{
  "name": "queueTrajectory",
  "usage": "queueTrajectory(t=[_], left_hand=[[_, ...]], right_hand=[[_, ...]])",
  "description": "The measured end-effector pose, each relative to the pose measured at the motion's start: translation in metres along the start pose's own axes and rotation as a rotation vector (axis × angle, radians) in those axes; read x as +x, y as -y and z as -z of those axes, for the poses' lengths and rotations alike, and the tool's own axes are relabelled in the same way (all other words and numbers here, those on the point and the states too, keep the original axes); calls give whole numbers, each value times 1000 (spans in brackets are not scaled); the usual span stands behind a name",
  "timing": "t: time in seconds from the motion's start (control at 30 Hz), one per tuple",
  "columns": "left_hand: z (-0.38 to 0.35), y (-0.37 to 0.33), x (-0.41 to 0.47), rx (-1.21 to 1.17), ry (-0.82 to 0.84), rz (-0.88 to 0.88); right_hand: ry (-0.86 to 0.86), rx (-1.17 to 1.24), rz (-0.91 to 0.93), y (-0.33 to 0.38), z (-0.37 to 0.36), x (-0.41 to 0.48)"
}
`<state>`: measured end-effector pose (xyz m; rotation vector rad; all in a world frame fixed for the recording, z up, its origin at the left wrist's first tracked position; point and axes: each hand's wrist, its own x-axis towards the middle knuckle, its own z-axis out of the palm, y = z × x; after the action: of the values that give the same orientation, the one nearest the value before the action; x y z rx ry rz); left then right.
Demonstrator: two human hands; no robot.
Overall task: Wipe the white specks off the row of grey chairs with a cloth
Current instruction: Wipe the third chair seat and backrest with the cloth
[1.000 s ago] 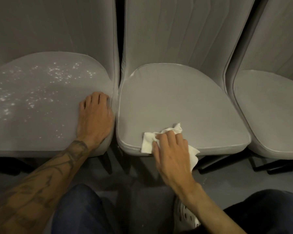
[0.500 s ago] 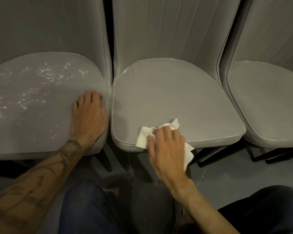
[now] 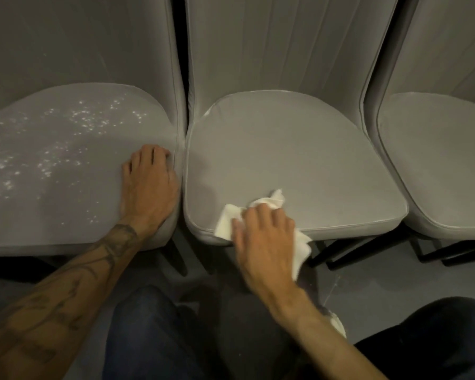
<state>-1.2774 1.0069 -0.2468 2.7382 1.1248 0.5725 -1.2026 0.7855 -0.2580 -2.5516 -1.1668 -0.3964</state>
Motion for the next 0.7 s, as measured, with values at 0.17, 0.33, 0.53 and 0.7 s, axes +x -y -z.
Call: queueTrajectory(t=[0.17, 0.33, 0.53, 0.7], left_hand=[[1, 2, -1, 0, -6, -19], [1, 2, -1, -2, -16, -39], [3, -1, -1, 15, 14, -24], [4, -2, -2, 20, 38, -16]], right_hand=[[31, 90, 130, 49, -14, 5], [-8, -44, 75, -32, 8, -8], [25, 107, 153, 38, -12, 4], [-10, -61, 95, -77, 7, -5]])
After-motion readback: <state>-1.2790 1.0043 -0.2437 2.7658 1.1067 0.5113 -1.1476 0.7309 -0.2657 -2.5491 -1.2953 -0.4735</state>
